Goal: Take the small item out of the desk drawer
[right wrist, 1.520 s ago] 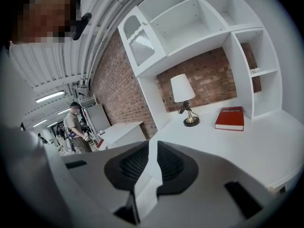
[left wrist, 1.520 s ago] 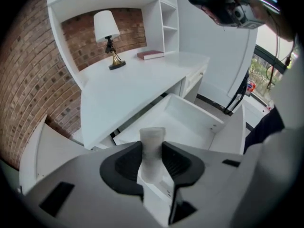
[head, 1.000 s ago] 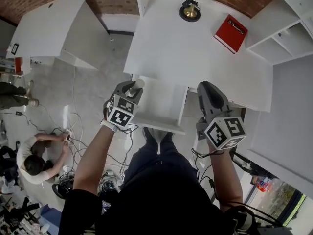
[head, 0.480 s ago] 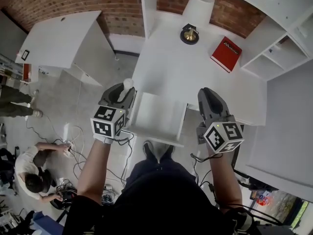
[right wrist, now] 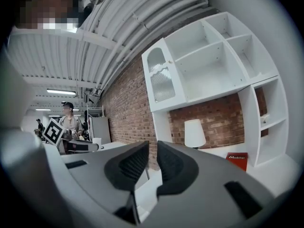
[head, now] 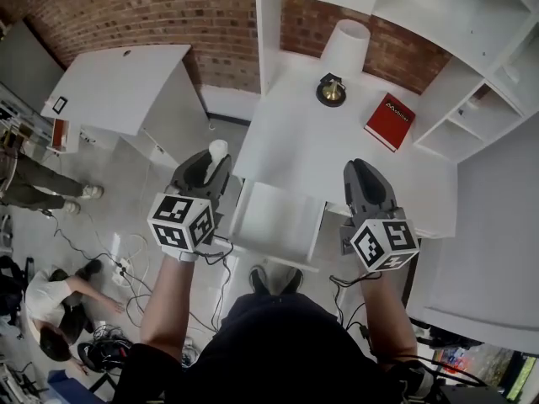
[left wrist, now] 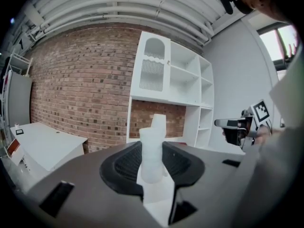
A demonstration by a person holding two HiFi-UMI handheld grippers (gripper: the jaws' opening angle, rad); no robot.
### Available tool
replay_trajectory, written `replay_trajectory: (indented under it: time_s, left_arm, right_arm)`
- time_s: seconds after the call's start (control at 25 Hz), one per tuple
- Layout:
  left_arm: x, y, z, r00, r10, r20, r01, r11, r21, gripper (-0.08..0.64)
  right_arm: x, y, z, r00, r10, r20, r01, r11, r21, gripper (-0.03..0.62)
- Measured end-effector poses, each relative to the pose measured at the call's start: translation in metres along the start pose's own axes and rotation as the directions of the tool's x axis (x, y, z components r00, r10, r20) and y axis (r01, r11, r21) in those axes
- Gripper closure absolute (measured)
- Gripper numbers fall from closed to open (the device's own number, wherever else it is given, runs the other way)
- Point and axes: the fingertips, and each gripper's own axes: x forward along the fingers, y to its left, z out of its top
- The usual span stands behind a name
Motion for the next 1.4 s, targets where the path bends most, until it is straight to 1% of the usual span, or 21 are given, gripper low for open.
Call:
replay_trajectory:
  time_s: [0.12,0.28,0.52,0.8,1.08,1.4]
  left_arm:
    - [-0.009,0.000,0.021,0.998,0.020,0.053,-0.019,1.000,-0.011,0.431]
    - [-0.020,-0.004,0.046,0.993,0.023,0.116,-0.021,1.000,-0.018,0.431]
    - [-0.034,-0.003,0.068,0.981,0.039,0.188,-0.031,0.998,-0.050,0.431]
    - [-0.043,0.003,0.094,0.957,0.059,0.283,-0.034,0.995,-0.093,0.431]
    - [-0.043,0.003,0.098,0.953,0.057,0.298,-0.024,0.993,-0.116,0.431]
    - [-0.038,0.008,0.103,0.948,0.075,0.311,-0.036,0.991,-0.129,0.431]
  right_arm:
    - [-0.003,0.002,0.015,1.000,0.004,0.029,-0.004,1.000,-0.010,0.541]
    - [-0.009,0.006,0.034,0.998,0.008,0.064,-0.007,1.000,-0.023,0.541]
    - [-0.014,0.012,0.049,0.995,0.025,0.098,-0.021,0.999,-0.043,0.541]
    - [-0.015,0.013,0.067,0.991,0.030,0.130,-0.023,0.998,-0.058,0.541]
    - [-0.013,0.014,0.072,0.990,0.034,0.134,-0.025,0.997,-0.069,0.541]
    - [-0.006,0.012,0.074,0.989,0.038,0.141,-0.029,0.997,-0.070,0.543]
